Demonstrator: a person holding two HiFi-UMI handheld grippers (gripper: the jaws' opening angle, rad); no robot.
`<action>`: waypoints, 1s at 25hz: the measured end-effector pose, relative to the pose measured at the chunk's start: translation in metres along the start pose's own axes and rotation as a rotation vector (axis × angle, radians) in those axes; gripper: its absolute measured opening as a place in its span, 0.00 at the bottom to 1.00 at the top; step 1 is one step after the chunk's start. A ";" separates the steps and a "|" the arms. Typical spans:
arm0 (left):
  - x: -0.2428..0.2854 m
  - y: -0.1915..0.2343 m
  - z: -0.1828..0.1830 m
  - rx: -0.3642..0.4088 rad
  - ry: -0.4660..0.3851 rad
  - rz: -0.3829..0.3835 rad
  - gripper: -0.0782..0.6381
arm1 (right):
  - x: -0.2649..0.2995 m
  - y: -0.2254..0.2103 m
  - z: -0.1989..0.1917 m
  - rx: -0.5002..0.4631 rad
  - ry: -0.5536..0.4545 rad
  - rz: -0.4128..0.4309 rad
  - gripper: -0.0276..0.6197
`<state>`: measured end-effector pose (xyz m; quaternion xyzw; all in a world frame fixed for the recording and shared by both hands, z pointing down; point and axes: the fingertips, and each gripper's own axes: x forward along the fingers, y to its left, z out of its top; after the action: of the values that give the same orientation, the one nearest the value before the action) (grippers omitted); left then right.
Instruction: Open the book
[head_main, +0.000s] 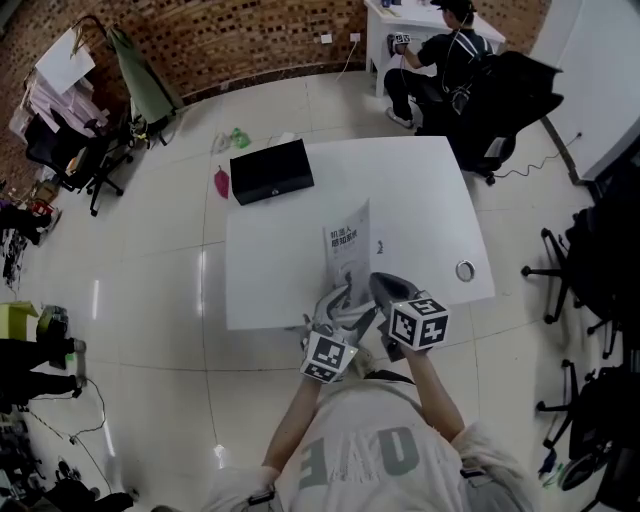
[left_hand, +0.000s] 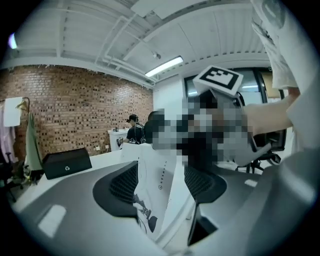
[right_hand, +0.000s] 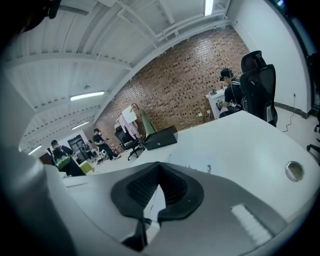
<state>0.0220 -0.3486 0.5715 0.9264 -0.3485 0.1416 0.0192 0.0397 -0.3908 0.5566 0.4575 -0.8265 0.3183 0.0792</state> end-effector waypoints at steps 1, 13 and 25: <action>0.000 0.001 -0.003 0.024 0.018 0.019 0.52 | 0.002 0.004 0.001 0.002 0.000 0.010 0.05; -0.012 0.029 -0.017 0.109 -0.005 0.272 0.30 | 0.018 0.049 0.001 0.014 0.007 0.084 0.05; -0.044 0.061 -0.016 -0.029 -0.073 0.408 0.15 | 0.023 0.028 -0.007 0.036 -0.030 0.054 0.05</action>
<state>-0.0532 -0.3644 0.5706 0.8407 -0.5313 0.1040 -0.0090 0.0028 -0.3924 0.5586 0.4409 -0.8339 0.3282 0.0497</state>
